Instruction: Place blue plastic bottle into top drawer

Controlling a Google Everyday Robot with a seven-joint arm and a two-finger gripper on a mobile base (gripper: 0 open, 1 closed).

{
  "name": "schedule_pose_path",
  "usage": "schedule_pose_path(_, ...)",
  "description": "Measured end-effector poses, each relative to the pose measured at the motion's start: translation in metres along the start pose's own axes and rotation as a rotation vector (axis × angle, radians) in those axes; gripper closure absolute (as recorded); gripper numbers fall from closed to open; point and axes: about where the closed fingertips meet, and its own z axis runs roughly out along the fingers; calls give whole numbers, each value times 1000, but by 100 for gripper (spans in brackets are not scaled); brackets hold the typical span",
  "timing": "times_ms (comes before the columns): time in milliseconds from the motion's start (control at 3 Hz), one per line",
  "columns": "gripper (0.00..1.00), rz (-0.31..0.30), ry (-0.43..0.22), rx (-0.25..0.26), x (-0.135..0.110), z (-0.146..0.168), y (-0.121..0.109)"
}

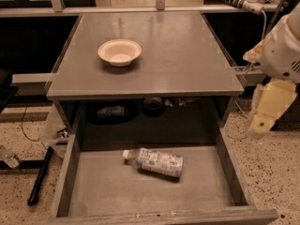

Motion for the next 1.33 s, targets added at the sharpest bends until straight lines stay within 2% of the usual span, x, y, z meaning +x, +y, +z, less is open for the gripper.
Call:
schedule_pose_path(333, 0, -22, -65, -55, -16, 47, 31)
schedule_pose_path(667, 0, -32, -179, -124, -27, 115, 69)
schedule_pose_path(1000, 0, 7, -280, -192, -30, 190, 106)
schedule_pose_path(1333, 0, 74, -320, -174, -28, 249, 107)
